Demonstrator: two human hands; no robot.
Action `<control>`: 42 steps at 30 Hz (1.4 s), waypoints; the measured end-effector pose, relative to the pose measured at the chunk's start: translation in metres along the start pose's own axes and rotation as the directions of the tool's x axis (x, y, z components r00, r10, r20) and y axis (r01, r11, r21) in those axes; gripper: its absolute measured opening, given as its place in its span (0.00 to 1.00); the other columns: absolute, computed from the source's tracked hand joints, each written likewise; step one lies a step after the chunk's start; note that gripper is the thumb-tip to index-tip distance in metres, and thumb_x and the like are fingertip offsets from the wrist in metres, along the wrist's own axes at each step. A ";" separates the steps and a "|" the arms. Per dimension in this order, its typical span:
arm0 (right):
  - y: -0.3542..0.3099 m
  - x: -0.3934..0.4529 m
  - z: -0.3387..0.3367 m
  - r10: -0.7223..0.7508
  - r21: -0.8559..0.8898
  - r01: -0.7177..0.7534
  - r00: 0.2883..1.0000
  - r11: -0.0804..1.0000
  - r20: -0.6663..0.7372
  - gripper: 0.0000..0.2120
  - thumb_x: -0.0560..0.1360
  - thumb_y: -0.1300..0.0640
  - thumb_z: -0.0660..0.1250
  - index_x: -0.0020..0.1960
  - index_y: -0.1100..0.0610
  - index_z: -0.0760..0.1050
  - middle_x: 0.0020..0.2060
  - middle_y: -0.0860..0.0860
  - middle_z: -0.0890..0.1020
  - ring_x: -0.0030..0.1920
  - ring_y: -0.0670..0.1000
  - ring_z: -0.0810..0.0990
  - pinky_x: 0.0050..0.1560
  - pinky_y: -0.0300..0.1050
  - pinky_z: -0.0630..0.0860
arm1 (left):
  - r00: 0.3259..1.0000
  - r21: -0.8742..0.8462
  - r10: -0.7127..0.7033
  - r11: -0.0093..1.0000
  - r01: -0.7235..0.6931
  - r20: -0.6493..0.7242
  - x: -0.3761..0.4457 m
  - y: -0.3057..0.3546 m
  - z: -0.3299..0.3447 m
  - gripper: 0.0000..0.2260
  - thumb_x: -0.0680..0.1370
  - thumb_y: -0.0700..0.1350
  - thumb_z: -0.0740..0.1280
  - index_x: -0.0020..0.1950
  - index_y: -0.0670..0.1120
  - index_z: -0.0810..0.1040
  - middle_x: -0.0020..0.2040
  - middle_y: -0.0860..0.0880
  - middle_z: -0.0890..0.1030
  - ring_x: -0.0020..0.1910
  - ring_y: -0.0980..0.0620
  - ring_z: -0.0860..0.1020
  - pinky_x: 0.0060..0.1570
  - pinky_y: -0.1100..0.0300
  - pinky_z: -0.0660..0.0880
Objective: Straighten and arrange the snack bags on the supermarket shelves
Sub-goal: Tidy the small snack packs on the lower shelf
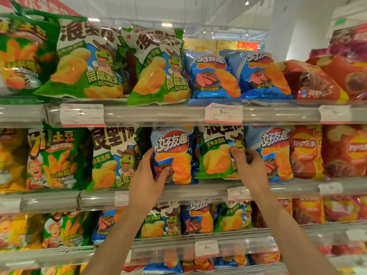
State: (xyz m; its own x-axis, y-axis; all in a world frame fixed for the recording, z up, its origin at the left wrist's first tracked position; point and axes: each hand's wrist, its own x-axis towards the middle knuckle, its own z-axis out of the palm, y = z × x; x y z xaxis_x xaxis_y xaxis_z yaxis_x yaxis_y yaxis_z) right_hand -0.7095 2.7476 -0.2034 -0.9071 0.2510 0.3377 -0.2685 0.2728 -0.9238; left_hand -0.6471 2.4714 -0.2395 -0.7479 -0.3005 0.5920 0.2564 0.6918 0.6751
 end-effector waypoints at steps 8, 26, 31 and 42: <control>0.013 -0.037 0.002 0.088 0.110 -0.089 0.996 0.990 0.010 0.22 0.77 0.38 0.69 0.64 0.51 0.74 0.52 0.44 0.82 0.51 0.40 0.79 0.47 0.37 0.74 | 0.971 -0.086 0.109 0.988 -0.130 -0.213 -0.009 0.012 -0.004 0.15 0.80 0.44 0.69 0.66 0.51 0.73 0.59 0.52 0.74 0.54 0.58 0.75 0.44 0.59 0.78; 0.019 -0.068 -0.025 0.206 0.093 -0.249 0.922 0.964 0.327 0.20 0.71 0.43 0.77 0.61 0.46 0.81 0.50 0.44 0.87 0.47 0.43 0.87 0.45 0.40 0.83 | 0.865 -0.288 -0.018 0.939 0.187 0.502 0.008 0.078 0.029 0.37 0.68 0.69 0.71 0.73 0.55 0.70 0.61 0.63 0.79 0.60 0.64 0.78 0.62 0.58 0.77; 0.012 -0.067 -0.032 0.190 0.042 -0.230 0.884 0.972 0.428 0.30 0.63 0.35 0.77 0.62 0.46 0.79 0.56 0.45 0.84 0.51 0.44 0.86 0.52 0.44 0.84 | 0.893 -0.336 -0.043 0.918 0.212 0.447 0.002 0.071 0.024 0.27 0.66 0.65 0.76 0.61 0.68 0.69 0.50 0.77 0.78 0.53 0.79 0.74 0.49 0.77 0.72; -0.023 -0.045 0.005 0.116 -0.103 -0.059 0.656 0.993 0.746 0.18 0.74 0.44 0.74 0.62 0.45 0.78 0.54 0.40 0.86 0.57 0.41 0.84 0.59 0.38 0.80 | 0.947 -0.324 -0.117 0.921 0.216 0.299 -0.002 0.021 -0.052 0.27 0.63 0.68 0.74 0.60 0.65 0.76 0.54 0.71 0.82 0.54 0.70 0.79 0.47 0.73 0.75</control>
State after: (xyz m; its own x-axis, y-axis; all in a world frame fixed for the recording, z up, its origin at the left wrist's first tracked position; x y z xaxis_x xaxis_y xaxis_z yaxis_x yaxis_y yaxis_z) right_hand -0.6640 2.7248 -0.1982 -0.8677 -0.4968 -0.0204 -0.1799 0.3519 -0.9186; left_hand -0.6082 2.4525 -0.2043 -0.9212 -0.1694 0.3502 0.2730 0.3596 0.8923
